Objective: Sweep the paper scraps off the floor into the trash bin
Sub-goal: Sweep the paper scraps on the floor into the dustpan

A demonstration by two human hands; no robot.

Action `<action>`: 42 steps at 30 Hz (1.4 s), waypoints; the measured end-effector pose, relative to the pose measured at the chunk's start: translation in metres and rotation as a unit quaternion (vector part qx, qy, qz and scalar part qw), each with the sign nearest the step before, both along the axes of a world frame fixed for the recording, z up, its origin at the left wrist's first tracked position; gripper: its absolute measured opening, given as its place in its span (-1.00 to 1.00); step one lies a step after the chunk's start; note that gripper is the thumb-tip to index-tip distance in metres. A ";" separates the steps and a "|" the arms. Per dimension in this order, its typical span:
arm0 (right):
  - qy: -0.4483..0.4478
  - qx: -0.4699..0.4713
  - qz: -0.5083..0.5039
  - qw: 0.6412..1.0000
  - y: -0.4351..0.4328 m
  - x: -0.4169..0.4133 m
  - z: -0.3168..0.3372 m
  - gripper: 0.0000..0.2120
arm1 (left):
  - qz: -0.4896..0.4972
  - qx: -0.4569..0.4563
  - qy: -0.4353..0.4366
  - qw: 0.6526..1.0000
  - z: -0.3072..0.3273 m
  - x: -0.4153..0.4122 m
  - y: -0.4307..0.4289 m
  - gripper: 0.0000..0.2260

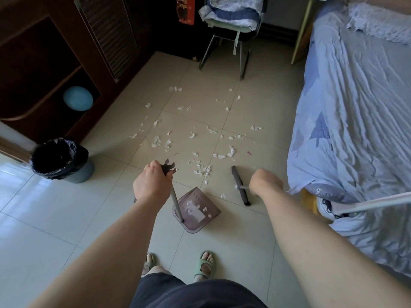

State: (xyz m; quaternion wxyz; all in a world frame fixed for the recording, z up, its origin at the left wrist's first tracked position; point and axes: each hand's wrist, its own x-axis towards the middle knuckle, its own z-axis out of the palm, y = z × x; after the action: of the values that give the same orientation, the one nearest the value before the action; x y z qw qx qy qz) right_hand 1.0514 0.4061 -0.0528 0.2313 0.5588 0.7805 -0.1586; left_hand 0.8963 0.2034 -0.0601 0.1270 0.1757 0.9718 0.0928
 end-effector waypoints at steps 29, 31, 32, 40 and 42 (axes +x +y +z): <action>0.033 0.017 -0.056 0.998 0.020 -0.017 0.006 -0.83 | 0.042 0.023 0.015 0.999 0.001 -0.046 -0.031 -0.69; 0.033 -0.009 -0.064 0.997 0.010 -0.025 0.001 -0.84 | 0.037 0.021 0.011 0.999 0.000 -0.052 -0.034 -0.69; 0.035 -0.027 -0.065 0.997 0.003 -0.032 0.000 -0.85 | 0.036 0.020 0.009 0.999 -0.001 -0.055 -0.036 -0.70; 0.098 -0.093 -0.134 0.982 -0.034 -0.112 -0.007 -0.96 | 0.028 0.023 -0.027 0.999 0.002 -0.092 -0.050 -0.71; 0.122 -0.090 -0.151 0.977 -0.038 -0.124 -0.008 -0.91 | 0.028 0.026 -0.031 0.999 0.003 -0.099 -0.051 -0.70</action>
State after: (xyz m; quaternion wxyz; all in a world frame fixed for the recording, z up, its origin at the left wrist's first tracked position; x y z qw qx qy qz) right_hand 0.9278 0.3679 -0.0612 0.1572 0.6233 0.6920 -0.3285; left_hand 0.7969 0.1522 -0.0568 0.1498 0.1489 0.9692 0.1268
